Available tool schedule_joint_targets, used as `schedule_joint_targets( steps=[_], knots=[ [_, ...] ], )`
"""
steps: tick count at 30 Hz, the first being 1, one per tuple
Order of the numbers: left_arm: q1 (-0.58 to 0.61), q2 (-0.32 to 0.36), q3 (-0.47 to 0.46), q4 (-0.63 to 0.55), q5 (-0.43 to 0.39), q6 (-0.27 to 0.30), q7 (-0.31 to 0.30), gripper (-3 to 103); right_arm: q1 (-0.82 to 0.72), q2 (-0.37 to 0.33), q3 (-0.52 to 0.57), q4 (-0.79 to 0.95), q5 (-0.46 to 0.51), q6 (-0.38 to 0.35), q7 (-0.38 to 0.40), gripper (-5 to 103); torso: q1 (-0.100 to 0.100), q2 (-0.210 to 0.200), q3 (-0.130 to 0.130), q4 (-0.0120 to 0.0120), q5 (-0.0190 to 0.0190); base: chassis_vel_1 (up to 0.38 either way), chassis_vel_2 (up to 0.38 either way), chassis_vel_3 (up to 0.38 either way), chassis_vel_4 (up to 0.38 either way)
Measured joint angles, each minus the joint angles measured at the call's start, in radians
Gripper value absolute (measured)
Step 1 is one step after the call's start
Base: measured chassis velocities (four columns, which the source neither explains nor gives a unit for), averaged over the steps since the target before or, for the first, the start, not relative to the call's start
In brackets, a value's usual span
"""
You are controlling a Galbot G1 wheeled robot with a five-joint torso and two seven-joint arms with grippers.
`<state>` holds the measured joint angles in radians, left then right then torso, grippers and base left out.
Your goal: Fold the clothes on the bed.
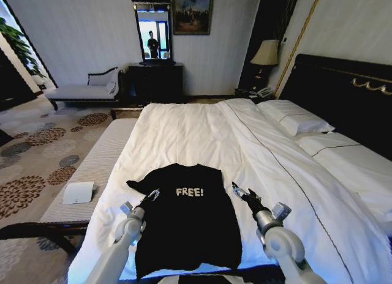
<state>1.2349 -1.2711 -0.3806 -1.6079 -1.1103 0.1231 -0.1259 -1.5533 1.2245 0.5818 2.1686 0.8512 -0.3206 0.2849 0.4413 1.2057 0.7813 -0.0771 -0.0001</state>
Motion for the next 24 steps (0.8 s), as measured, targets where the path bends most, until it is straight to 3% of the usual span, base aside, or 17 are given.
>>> schedule_joint_targets(
  steps=[11, 24],
  knots=[
    [0.063, 0.018, -0.081, -0.113, -0.019, -0.033, -0.037, 100, 0.008, 0.007, -0.017, -0.026, -0.034, 0.005, -0.011, 100, 0.000, 0.000, 0.000, 0.0002, 0.0001, 0.000, 0.000, 0.000, 0.000],
    [0.129, 0.063, -0.209, -0.245, -0.079, -0.023, -0.058, 100, 0.008, 0.015, -0.024, -0.029, -0.044, 0.008, -0.015, 100, 0.000, 0.000, 0.000, -0.0001, 0.0001, 0.000, 0.000, 0.000, 0.000]
  ],
)
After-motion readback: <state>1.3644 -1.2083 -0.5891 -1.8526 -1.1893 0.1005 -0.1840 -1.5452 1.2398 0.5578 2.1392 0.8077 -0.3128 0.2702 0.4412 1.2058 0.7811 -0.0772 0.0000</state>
